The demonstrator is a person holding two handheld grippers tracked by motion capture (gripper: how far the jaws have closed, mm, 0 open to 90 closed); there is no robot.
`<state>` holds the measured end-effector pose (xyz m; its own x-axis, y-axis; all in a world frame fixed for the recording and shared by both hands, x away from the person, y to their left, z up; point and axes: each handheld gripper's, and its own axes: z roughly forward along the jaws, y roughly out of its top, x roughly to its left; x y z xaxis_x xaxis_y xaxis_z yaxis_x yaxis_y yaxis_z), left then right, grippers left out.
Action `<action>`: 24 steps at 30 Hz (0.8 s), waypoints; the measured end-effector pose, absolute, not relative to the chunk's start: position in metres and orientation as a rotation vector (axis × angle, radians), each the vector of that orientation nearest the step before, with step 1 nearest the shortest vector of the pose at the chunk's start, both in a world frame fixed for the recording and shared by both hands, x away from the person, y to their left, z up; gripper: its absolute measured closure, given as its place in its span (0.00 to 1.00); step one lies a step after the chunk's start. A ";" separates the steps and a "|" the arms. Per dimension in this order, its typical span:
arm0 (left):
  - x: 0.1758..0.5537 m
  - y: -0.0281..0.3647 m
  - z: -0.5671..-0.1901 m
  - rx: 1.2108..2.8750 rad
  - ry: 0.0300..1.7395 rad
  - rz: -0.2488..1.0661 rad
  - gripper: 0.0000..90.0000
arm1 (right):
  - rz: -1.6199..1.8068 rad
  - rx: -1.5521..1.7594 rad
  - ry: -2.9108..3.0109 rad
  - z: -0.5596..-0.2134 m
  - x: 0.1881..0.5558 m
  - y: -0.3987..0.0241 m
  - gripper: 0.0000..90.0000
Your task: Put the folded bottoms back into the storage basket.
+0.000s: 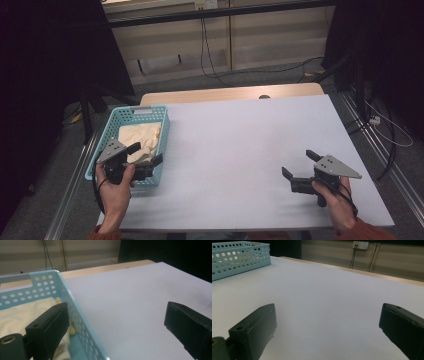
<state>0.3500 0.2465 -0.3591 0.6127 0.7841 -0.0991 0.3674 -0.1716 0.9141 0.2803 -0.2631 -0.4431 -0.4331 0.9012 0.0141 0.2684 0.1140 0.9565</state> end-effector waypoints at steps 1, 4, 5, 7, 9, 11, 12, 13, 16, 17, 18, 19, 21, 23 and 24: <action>0.351 0.244 -0.359 1.782 0.932 0.487 0.07 | 1.338 1.137 1.790 -0.443 0.280 -0.263 0.01; 0.352 0.235 -0.358 1.804 0.922 0.489 0.07 | 1.338 1.135 1.790 -0.443 0.280 -0.263 0.01; 0.352 0.232 -0.358 1.810 0.918 0.495 0.07 | 1.338 1.135 1.790 -0.443 0.280 -0.263 0.01; 0.354 0.227 -0.359 1.806 0.914 0.483 0.07 | 1.343 1.137 1.789 -0.443 0.280 -0.263 0.01; 0.355 0.221 -0.360 1.812 0.908 0.471 0.07 | 1.345 1.139 1.789 -0.443 0.280 -0.262 0.01; 0.357 0.216 -0.361 1.818 0.891 0.465 0.07 | 1.346 1.137 1.790 -0.443 0.280 -0.262 0.01; 0.357 0.213 -0.361 1.825 0.882 0.454 0.06 | 1.345 1.138 1.791 -0.443 0.280 -0.262 0.01; 0.357 0.211 -0.361 1.819 0.886 0.446 0.06 | 1.345 1.138 1.790 -0.443 0.280 -0.262 0.01; 0.357 0.205 -0.362 1.819 0.869 0.432 0.06 | 1.345 1.140 1.788 -0.443 0.280 -0.262 0.01; 0.356 0.202 -0.363 1.817 0.873 0.437 0.06 | 1.345 1.136 1.791 -0.443 0.280 -0.263 0.01; 0.357 0.200 -0.363 1.819 0.869 0.434 0.06 | 1.345 1.136 1.792 -0.443 0.280 -0.263 0.01; 0.357 0.197 -0.364 1.825 0.862 0.431 0.06 | 1.346 1.135 1.792 -0.443 0.280 -0.263 0.01; 0.359 0.193 -0.366 1.826 0.864 0.427 0.06 | 1.347 1.136 1.791 -0.443 0.280 -0.262 0.01; 0.360 0.188 -0.368 1.834 0.855 0.437 0.06 | 1.349 1.137 1.791 -0.443 0.280 -0.262 0.01; 0.360 0.187 -0.370 1.843 0.852 0.446 0.06 | 1.349 1.139 1.790 -0.443 0.280 -0.262 0.01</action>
<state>0.3602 0.1867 -0.3695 0.6819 0.7275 -0.0752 0.3525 -0.2368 0.9054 0.2798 -0.2622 -0.4426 -0.4385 0.8985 0.0219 0.2683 0.1076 0.9573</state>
